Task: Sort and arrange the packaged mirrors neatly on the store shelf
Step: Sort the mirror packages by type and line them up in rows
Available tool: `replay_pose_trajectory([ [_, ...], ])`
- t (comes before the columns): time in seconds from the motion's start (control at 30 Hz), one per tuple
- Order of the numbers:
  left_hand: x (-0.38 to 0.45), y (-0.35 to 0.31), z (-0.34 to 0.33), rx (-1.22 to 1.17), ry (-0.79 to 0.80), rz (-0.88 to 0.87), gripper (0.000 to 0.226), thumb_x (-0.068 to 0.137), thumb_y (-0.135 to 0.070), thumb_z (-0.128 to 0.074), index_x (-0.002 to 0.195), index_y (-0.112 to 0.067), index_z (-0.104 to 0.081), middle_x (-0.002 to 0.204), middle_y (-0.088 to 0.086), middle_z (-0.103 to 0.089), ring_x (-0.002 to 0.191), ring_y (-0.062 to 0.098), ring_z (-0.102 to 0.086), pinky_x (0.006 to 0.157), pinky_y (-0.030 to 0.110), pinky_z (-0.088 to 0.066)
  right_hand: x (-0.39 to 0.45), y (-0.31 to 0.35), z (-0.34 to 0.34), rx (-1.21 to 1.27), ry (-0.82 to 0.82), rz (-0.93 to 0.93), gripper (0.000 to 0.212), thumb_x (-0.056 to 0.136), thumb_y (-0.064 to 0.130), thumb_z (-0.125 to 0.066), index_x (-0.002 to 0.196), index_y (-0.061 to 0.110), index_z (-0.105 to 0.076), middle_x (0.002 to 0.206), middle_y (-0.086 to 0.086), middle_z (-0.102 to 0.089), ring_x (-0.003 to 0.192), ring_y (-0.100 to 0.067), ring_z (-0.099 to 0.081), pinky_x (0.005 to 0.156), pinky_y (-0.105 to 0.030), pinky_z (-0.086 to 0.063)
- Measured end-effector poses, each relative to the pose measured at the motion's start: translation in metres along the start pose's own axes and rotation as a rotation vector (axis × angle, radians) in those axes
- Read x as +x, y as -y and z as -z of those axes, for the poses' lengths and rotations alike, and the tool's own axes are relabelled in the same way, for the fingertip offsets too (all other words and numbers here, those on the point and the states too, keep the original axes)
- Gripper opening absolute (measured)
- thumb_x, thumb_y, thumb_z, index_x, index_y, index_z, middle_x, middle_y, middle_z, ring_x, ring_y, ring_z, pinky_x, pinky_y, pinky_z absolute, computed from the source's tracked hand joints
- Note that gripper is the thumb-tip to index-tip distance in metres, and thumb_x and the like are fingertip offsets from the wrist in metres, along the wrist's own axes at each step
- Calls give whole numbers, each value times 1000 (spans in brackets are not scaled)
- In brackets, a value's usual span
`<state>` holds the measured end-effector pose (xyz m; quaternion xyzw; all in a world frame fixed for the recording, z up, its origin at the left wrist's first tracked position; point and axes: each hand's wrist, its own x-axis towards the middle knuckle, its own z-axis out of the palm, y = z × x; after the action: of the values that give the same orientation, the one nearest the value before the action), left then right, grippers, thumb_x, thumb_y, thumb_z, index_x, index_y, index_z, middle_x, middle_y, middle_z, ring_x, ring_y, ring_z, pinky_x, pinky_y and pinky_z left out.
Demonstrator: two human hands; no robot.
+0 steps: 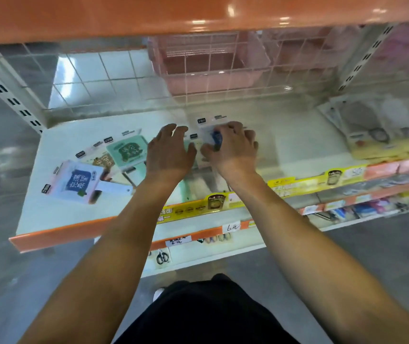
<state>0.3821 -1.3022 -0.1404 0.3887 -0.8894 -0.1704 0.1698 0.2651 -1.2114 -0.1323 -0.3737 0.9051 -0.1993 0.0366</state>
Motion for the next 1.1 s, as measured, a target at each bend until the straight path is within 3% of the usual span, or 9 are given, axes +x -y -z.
replay_pose_trajectory([
  [0.4, 18, -28, -25, -8, 13, -29, 44, 91, -32, -55, 132, -18, -51, 141, 7, -47, 127, 27, -49, 103, 46, -42, 17, -38, 7, -28, 21, -74, 49, 82, 49, -62, 125, 27, -56, 132, 0, -44, 116, -34, -39, 92, -40, -38],
  [0.87, 15, -44, -36, -10, 67, 47, 46, 88, -32, -56, 132, -19, -51, 141, 5, -46, 127, 28, -47, 105, 44, -39, 22, -60, -5, -99, 106, -21, 56, 86, 58, -57, 132, 27, -51, 137, -3, -40, 118, -36, -39, 93, -42, -38],
  [1.1, 11, -57, -48, -19, 56, 23, 44, 87, -26, -54, 131, -20, -52, 138, 7, -48, 125, 29, -48, 99, 43, -39, 23, -75, 7, 47, 65, -6, 48, 91, 42, -55, 136, 25, -52, 142, -3, -42, 123, -35, -41, 99, -40, -38],
])
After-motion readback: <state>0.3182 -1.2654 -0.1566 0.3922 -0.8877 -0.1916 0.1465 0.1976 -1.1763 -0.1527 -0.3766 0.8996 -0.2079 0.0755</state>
